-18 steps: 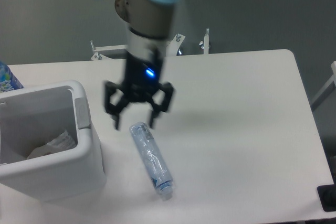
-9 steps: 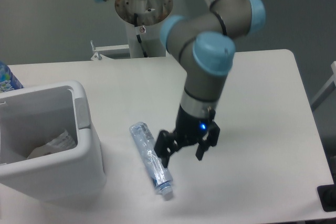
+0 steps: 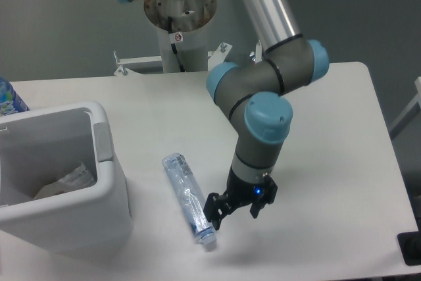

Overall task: Place the trash in the trash can
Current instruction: 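Move the gripper back over the clear plastic water bottle, then lower the gripper around the bottle's cap end and close on it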

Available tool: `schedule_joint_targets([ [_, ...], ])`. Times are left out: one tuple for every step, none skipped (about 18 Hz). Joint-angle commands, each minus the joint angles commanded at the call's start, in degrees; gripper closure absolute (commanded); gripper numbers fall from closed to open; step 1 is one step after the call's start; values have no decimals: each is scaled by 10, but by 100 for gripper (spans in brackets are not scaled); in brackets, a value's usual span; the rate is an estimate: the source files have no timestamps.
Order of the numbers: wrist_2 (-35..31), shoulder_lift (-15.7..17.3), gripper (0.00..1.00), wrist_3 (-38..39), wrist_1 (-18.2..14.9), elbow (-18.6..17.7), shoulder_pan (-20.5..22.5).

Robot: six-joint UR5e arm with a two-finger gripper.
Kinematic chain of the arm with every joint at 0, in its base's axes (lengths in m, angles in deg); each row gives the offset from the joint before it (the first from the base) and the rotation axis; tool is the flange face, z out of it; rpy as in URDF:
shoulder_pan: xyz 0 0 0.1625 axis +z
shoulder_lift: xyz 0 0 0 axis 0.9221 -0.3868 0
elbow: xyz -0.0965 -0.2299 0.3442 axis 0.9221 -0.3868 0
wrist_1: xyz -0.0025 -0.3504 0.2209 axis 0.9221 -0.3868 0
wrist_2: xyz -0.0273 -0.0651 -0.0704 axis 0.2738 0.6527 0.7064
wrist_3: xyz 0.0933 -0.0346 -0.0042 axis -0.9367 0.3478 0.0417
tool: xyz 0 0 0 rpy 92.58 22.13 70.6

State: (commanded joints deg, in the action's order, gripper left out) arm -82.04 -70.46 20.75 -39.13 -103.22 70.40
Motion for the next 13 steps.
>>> schedule_joint_targets([
  [0, -1, 20, 1, 0, -1, -3],
  [0, -1, 21, 1, 0, -3, -4],
  [0, -3, 21, 1, 0, -3, -10],
  [0, -6, 20, 1, 0, 0, -11],
  [0, -11, 17, 1, 1, 2, -13],
  [-3, -16, 17, 2, 1, 6, -23],
  [-8, -20, 17, 3, 1, 11, -31],
  [-11, -25, 17, 6, 1, 13, -35],
  [-11, -31, 17, 12, 1, 17, -36],
  [-12, -35, 17, 18, 1, 18, -36],
  [-17, -39, 17, 20, 1, 24, -37],
  [-22, -44, 17, 21, 0, 28, -38],
  [-26, -49, 17, 22, 0, 33, -43],
])
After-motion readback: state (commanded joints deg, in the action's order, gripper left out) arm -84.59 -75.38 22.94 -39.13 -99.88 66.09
